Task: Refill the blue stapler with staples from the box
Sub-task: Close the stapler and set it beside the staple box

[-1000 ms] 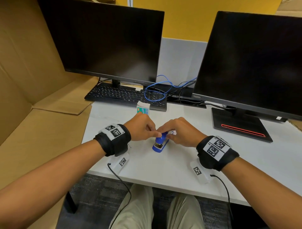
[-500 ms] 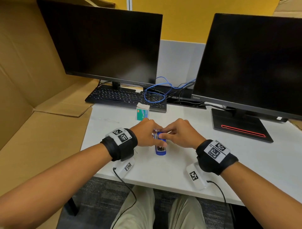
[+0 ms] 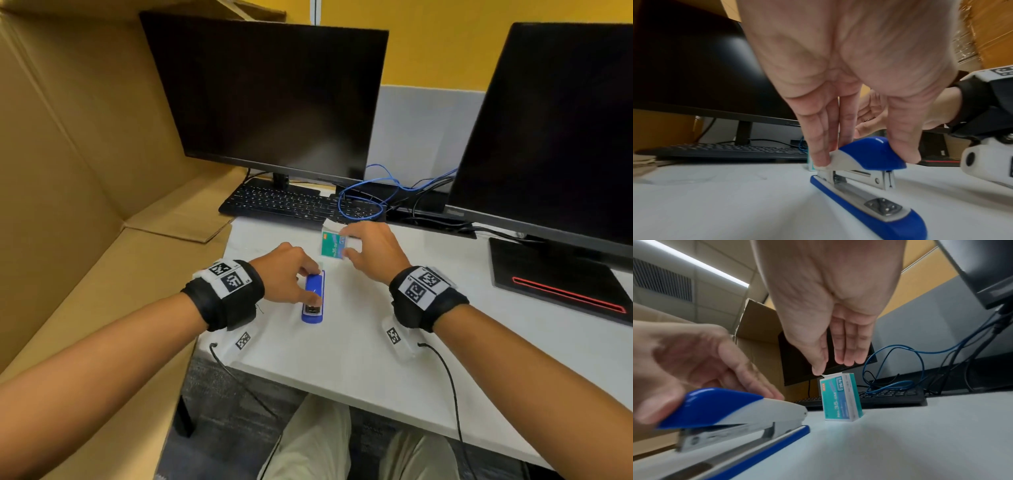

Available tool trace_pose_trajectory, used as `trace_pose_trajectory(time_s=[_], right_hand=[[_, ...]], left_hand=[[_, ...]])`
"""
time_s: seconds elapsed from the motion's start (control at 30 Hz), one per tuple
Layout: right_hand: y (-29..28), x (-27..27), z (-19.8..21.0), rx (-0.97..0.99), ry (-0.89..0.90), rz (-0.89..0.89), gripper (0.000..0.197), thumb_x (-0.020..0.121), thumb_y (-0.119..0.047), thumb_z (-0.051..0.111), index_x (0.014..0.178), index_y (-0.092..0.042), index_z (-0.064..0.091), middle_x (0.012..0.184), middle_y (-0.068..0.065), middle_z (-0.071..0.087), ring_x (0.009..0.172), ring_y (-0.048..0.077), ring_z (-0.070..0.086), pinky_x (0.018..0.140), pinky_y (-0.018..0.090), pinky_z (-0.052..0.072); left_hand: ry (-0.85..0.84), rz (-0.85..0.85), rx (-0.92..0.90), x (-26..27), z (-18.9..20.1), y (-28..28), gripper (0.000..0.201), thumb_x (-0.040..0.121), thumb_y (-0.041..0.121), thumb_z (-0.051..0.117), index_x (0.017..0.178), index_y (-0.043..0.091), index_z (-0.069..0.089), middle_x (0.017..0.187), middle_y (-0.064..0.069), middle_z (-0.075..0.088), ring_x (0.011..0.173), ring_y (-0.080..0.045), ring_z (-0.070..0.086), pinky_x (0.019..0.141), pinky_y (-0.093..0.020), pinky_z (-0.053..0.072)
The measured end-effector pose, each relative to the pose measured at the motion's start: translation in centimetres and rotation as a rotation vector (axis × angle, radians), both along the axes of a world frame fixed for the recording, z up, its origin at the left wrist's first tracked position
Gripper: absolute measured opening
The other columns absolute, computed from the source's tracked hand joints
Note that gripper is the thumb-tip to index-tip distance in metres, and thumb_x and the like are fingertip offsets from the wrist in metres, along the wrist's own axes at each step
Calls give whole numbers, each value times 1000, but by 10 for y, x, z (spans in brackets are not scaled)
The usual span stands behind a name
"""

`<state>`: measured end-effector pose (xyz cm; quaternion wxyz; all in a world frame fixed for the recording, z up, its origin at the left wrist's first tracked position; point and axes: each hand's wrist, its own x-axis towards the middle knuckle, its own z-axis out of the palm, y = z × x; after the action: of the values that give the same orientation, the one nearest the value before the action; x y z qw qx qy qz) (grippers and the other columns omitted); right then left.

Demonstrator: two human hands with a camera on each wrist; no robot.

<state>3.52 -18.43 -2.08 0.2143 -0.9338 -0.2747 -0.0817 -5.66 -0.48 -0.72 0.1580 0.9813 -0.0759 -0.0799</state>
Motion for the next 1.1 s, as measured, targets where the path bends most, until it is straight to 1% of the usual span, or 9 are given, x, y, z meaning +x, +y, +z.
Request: trace_pose_trajectory(time_s=[0.1,0.2,0.37,0.47,0.63,0.73,0.8,0.9,1.1], right_hand=[[15,17,7,-75,-37,-24,38,89,-17,67,126,-15,61,127,12,64,115,29,62,87,41,58],[25,32,10,-186,-31,-22,35,90,-15,64,125,-13,61,124,15,64,112,32,62,87,44,57],[25,45,9,-237,36,-32,29,91,-15,65,120,-17,63,124,15,63,114,32,59,88,41,53],[22,44,12,-249,44,-13,31,90,-8,63,121,-14,64,125,15,63,119,32,54,91,42,51],[12,35,19,-271,49,46,30,90,-11,65,120,-9,69,127,11,65,117,30,56,92,38,52],[9,26,21,-286,53,68,30,91,-13,65,120,-8,69,128,11,66,117,29,58,95,38,52],[7,21,21,-291,59,75,31,91,-15,66,120,-9,69,129,11,65,117,30,57,96,40,53],[7,18,22,-288,66,77,30,90,-16,67,120,-10,70,129,10,66,117,30,56,95,43,54],[6,17,25,-293,60,93,30,91,-16,66,120,-9,70,130,9,65,118,29,57,98,39,52]], left_hand=[[19,11,55,4,4,8,66,75,47,73,132,19,57,128,-3,61,114,-16,54,96,-36,52],[21,15,120,10,7,13,63,78,47,71,133,19,56,127,-3,60,113,-17,52,95,-35,51],[20,12,200,22,10,21,61,81,46,69,134,18,55,130,-3,59,116,-19,50,93,-33,46],[27,5,242,31,14,27,59,82,45,67,133,17,56,128,-4,60,114,-20,51,90,-31,42],[34,-8,301,43,21,37,51,82,45,66,125,18,62,118,-4,65,98,-16,47,88,-34,45],[46,-1,298,45,23,38,52,82,43,68,127,18,60,121,-5,65,107,-20,52,93,-39,49],[52,1,285,45,25,38,55,82,42,69,131,18,58,125,-5,63,112,-22,54,96,-40,49],[59,10,274,45,25,38,57,82,40,70,133,18,56,128,-5,62,114,-22,54,97,-40,49],[61,10,276,45,25,39,60,81,40,70,135,20,54,130,-5,61,113,-22,54,98,-39,48]])
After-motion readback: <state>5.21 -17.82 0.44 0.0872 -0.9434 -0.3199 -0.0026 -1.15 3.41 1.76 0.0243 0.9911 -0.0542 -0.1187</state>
